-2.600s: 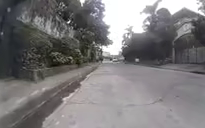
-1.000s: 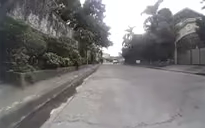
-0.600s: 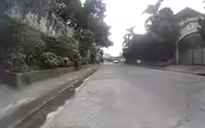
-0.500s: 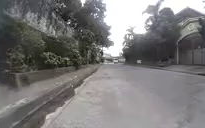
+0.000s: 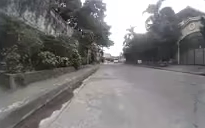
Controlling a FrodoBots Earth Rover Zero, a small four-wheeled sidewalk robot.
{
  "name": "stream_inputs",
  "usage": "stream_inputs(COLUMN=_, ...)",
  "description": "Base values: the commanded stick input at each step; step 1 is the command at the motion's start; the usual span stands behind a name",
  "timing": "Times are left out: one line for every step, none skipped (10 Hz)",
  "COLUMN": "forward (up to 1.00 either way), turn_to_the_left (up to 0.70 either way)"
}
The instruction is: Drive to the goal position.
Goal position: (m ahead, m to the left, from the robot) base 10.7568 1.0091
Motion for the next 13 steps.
stream_inputs(forward=0.29, turn_to_the_left=0.00)
stream_inputs(forward=0.29, turn_to_the_left=0.00)
stream_inputs(forward=0.29, turn_to_the_left=0.00)
stream_inputs(forward=0.29, turn_to_the_left=0.00)
stream_inputs(forward=0.29, turn_to_the_left=0.00)
stream_inputs(forward=0.29, turn_to_the_left=0.00)
stream_inputs(forward=0.29, turn_to_the_left=0.00)
stream_inputs(forward=0.29, turn_to_the_left=0.00)
stream_inputs(forward=0.29, turn_to_the_left=0.00)
stream_inputs(forward=0.29, turn_to_the_left=0.00)
stream_inputs(forward=0.29, turn_to_the_left=0.00)
stream_inputs(forward=0.29, turn_to_the_left=0.00)
stream_inputs(forward=0.29, turn_to_the_left=0.00)
